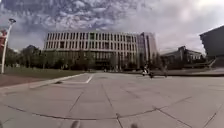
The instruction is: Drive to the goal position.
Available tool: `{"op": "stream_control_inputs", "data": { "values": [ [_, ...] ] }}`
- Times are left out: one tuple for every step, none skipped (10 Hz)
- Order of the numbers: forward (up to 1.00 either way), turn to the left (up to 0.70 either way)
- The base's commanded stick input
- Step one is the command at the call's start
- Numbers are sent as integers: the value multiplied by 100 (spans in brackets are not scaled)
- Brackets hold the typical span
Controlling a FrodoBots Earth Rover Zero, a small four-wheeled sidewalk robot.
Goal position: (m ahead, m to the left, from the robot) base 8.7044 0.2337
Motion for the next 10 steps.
{"op": "stream_control_inputs", "data": {
  "values": [
    [70, 0],
    [70, 0],
    [70, 0],
    [70, 0],
    [70, 0],
    [70, 0],
    [70, 0],
    [70, 0],
    [70, 0],
    [70, 0]
  ]
}}
